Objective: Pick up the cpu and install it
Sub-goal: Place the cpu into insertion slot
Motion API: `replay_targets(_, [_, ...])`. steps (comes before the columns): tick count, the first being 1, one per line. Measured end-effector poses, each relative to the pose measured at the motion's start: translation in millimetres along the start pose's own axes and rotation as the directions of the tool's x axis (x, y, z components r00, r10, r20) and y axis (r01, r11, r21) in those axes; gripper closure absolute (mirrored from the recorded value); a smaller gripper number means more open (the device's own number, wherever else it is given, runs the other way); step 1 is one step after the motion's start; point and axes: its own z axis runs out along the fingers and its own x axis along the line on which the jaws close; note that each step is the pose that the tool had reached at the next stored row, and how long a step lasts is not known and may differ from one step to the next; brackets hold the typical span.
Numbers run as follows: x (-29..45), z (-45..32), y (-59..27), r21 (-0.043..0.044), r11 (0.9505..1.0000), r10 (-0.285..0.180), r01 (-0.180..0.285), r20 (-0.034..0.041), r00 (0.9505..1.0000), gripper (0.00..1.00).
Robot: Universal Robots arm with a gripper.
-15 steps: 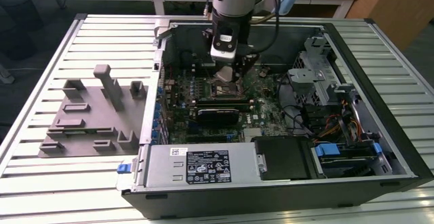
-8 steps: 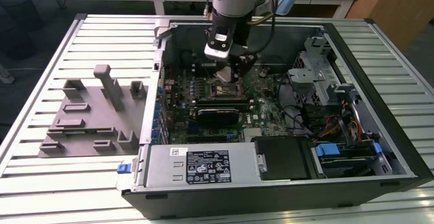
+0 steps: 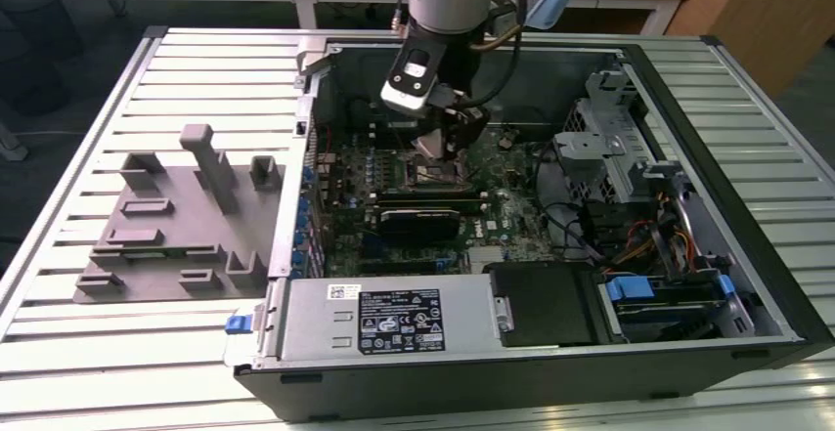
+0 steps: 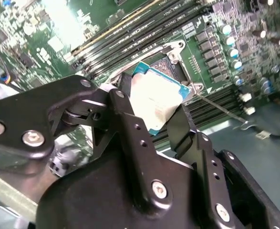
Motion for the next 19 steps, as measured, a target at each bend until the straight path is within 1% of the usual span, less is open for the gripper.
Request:
replay_targets(3, [0.0,0.4,0.0,0.0006,0.9985,0.054,-0.054,0.0016,0.9985,0.46])
replay_targets(5, [0.0,0.6,0.0,0.001,0.996,0.09,-0.09,0.0028,0.996,0.46])
replay_targets(7, [0.0,0.9,0.0,0.0012,0.9921,0.125,-0.125,0.0038,0.9921,0.46])
replay_targets(10, [0.0,1.3,0.0,0.0016,0.9836,0.18,-0.18,0.0055,0.9836,0.46])
replay_targets(13, [0.0,1.8,0.0,0.0018,0.9724,0.233,-0.233,0.0071,0.9724,0.46])
replay_targets(15, [0.0,2.2,-0.1,0.002,0.9632,0.269,-0.269,0.0082,0.9631,0.46])
replay_targets(17, [0.0,2.5,-0.1,0.002,0.9529,0.303,-0.303,0.0093,0.9528,0.46])
replay_targets(19, [0.0,2.9,-0.1,0.0021,0.9413,0.337,-0.337,0.0104,0.9413,0.46])
